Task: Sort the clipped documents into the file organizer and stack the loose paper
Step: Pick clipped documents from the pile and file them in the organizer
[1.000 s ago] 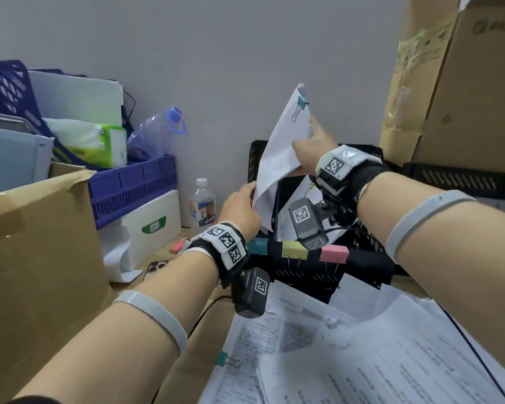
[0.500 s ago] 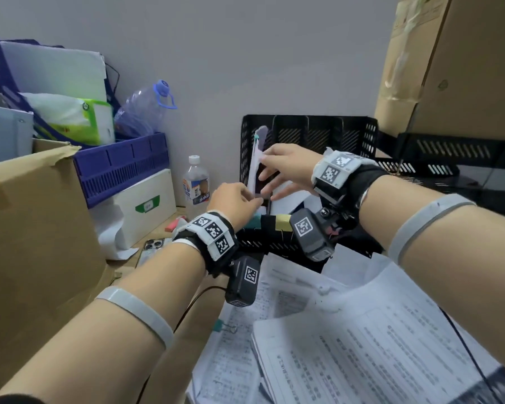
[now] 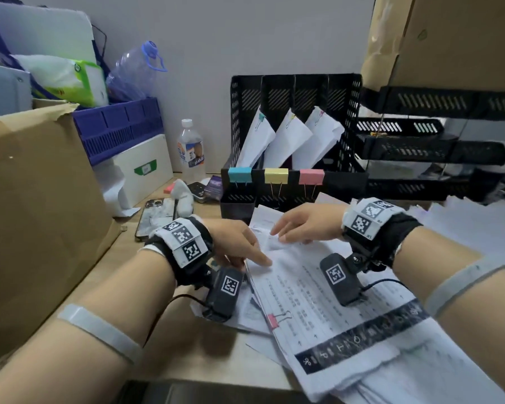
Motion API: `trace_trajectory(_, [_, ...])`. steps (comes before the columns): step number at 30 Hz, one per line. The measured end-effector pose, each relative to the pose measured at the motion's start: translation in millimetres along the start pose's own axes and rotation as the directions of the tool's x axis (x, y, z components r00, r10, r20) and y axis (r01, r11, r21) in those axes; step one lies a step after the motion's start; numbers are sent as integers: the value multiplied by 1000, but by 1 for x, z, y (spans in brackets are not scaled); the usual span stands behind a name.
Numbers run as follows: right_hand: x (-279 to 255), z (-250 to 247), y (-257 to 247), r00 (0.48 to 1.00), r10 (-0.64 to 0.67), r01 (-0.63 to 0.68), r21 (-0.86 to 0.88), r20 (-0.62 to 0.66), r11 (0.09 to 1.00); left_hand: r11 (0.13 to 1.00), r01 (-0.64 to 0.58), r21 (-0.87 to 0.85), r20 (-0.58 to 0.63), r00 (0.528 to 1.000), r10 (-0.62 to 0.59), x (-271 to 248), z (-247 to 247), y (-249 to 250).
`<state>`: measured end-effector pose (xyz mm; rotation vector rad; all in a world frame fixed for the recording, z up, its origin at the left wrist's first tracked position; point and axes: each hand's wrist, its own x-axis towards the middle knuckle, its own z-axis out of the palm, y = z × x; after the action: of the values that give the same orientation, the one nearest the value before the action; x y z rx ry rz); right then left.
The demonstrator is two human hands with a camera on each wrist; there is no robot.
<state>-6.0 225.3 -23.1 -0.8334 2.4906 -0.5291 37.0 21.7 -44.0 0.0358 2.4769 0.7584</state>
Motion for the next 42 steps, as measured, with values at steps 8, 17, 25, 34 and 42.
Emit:
trace_trajectory(8, [-24,5,9,972,-34,8,-111,-233,994,918,-357,-173,-252,917,308,-8,2,9])
trace_trajectory(17, [-55,-23,45,765,197,-145,134,-613,980,839,-360,-408,-358,909,216,0,6,11])
trace_trajectory(25, [-74,-9,83,697,452,-253,398,-557,882,598,-359,-716,-337,929,154,11,20,12])
trace_trajectory(34, [-68,-10,91,630,526,-151,574,-571,805,601,-361,-713,-260,932,251,17,33,31])
trace_trajectory(42, [-73,-27,70,388,507,54,568,-770,821,578,-464,-671,-382,885,267,15,31,49])
